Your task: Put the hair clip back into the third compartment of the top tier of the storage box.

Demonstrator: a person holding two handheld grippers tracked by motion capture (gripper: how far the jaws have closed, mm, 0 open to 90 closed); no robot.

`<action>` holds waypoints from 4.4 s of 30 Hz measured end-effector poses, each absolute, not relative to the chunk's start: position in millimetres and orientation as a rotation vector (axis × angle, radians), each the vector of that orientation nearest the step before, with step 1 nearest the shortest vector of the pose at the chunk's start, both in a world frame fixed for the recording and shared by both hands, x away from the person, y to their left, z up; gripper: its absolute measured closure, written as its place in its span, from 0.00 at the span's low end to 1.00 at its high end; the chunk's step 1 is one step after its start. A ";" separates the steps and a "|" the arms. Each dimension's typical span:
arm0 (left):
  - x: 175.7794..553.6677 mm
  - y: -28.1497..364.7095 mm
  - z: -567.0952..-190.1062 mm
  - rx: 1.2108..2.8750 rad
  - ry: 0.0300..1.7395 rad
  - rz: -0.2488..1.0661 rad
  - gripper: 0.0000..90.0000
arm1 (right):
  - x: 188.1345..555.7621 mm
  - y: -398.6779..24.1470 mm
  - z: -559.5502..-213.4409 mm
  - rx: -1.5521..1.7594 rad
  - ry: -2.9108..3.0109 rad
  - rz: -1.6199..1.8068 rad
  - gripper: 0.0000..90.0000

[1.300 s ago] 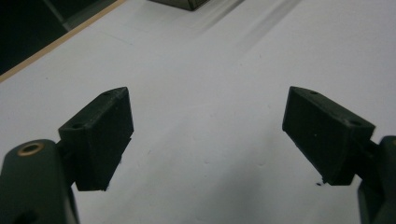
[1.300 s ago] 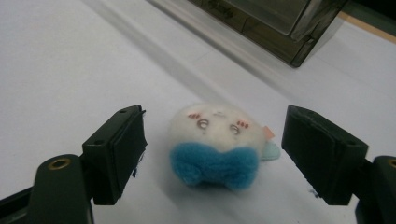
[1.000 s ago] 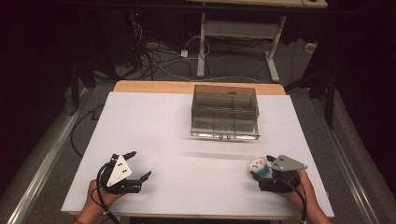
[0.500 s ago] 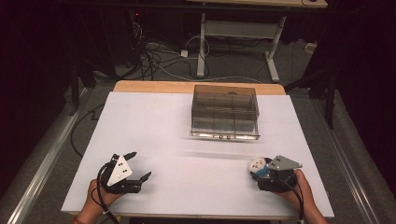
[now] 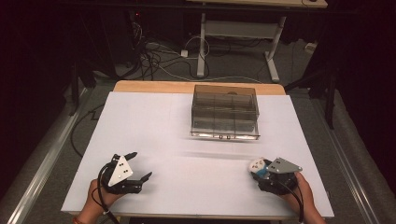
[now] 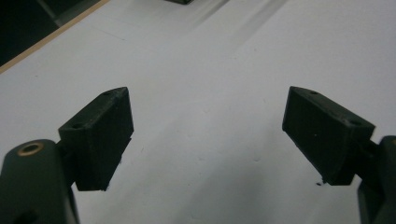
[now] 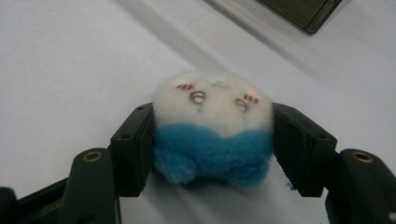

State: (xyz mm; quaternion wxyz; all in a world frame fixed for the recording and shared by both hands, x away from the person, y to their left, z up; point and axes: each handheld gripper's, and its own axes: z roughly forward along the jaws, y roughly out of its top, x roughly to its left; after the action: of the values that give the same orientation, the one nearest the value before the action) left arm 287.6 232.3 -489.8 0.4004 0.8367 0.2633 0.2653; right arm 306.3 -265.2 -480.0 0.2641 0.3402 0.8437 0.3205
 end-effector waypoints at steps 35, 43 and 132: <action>288.1 235.6 -488.9 2.109 0.676 0.685 0.18 | 279.8 -288.0 -434.3 0.885 2.033 1.002 0.41; 288.2 237.7 -487.8 2.098 0.683 0.689 0.18 | 278.6 -291.6 -427.8 0.883 1.994 1.016 0.41; 286.5 240.5 -485.0 2.103 0.657 0.680 0.18 | 376.5 -224.4 -384.0 0.821 2.199 0.878 0.41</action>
State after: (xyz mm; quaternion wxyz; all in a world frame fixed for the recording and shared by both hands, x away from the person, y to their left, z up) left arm 286.5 240.5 -485.0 0.4058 0.8336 0.2605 0.2694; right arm 376.5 -224.4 -384.0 0.3123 0.3112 0.8335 0.3329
